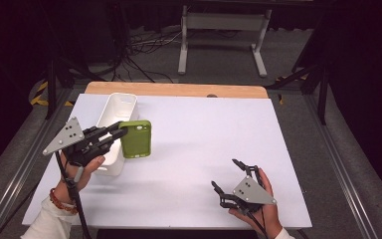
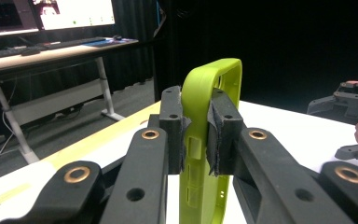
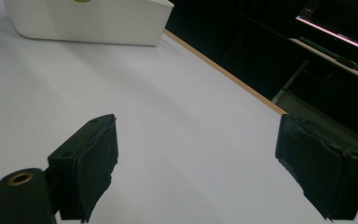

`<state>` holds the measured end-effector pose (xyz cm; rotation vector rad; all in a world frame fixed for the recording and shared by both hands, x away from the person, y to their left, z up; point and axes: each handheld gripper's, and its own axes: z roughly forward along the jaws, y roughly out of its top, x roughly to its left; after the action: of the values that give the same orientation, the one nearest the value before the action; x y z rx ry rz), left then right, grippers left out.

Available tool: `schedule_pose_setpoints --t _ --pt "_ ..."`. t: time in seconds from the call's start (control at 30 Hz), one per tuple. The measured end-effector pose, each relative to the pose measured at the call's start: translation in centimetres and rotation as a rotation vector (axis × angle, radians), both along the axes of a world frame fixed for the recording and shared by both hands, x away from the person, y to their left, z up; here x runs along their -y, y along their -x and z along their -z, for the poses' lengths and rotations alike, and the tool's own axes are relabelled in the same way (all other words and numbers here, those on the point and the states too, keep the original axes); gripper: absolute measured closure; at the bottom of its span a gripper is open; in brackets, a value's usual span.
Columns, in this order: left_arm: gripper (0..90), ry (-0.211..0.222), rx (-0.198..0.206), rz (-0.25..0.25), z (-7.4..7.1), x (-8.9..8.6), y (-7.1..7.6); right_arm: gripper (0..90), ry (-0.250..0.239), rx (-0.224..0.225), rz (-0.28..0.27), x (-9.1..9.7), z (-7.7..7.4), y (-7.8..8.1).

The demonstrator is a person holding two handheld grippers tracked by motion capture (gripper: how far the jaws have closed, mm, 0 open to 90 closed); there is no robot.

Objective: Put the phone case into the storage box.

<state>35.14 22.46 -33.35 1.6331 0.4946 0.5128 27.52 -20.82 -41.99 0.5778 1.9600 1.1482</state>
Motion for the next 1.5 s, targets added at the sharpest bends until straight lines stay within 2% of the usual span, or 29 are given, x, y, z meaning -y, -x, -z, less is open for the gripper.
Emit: schedule_pose_setpoints --t 0.53,0.93,1.5 --pt "78.7 0.023 -0.003 -0.023 -0.1 -1.5 -0.3 13.8 -0.005 0.01 0.003 0.2 -0.1 0.0" --pt "78.7 0.036 0.026 -0.044 -0.6 -2.6 -0.2 13.8 0.007 0.007 0.0 0.1 0.0 -0.1" --pt "78.7 0.051 0.039 -0.078 -0.8 -4.0 -0.1 14.2 0.018 0.016 0.005 0.0 0.0 0.0"
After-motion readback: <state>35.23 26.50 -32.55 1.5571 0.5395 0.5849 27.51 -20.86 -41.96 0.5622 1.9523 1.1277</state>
